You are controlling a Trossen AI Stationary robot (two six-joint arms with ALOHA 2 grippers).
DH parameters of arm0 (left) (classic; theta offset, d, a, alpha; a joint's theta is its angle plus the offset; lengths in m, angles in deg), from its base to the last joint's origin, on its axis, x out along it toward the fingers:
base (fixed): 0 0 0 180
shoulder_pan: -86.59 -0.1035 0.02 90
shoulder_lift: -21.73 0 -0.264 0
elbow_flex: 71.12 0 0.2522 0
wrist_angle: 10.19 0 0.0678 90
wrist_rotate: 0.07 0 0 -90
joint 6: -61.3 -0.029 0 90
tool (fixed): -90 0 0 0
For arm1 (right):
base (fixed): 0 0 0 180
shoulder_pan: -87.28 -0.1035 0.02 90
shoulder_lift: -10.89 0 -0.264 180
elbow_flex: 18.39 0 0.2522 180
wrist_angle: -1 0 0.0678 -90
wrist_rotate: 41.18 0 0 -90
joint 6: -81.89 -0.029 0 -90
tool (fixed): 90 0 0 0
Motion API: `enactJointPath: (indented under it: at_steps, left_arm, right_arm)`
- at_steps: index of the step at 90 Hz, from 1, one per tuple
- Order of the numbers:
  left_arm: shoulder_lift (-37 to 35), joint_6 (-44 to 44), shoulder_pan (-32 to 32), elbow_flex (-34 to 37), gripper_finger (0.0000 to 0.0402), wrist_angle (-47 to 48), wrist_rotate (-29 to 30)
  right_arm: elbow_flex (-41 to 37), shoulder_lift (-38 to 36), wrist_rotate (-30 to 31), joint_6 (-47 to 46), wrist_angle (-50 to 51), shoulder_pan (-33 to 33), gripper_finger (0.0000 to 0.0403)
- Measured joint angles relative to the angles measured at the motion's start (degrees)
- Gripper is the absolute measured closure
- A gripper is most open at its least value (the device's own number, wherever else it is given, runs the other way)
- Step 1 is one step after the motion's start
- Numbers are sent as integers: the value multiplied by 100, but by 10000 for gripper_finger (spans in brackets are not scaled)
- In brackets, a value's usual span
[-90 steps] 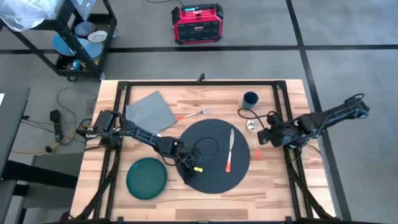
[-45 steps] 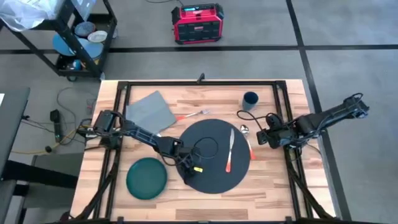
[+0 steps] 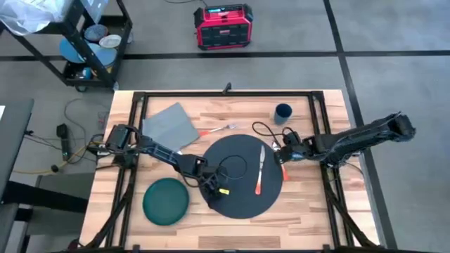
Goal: Set table place
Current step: Put the orange spoon on the blue tablemat
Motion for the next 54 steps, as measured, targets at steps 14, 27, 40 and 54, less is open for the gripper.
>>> enactJointPath:
  at_steps: [14,27,40,54]
  left_arm:
    - [0,-29,1,0,402,5,-52]
    - [0,-78,2,0,402,4,-59]
    - [-2,-105,2,0,401,9,-68]
    - [-2,-106,2,0,402,33,-71]
  right_arm:
    - [-9,220,-315,377,-130,307,236]
    - [-7,263,-446,607,-402,462,236]
    - [-161,376,-646,706,-634,630,246]
    - [-276,572,-775,716,-866,737,257]
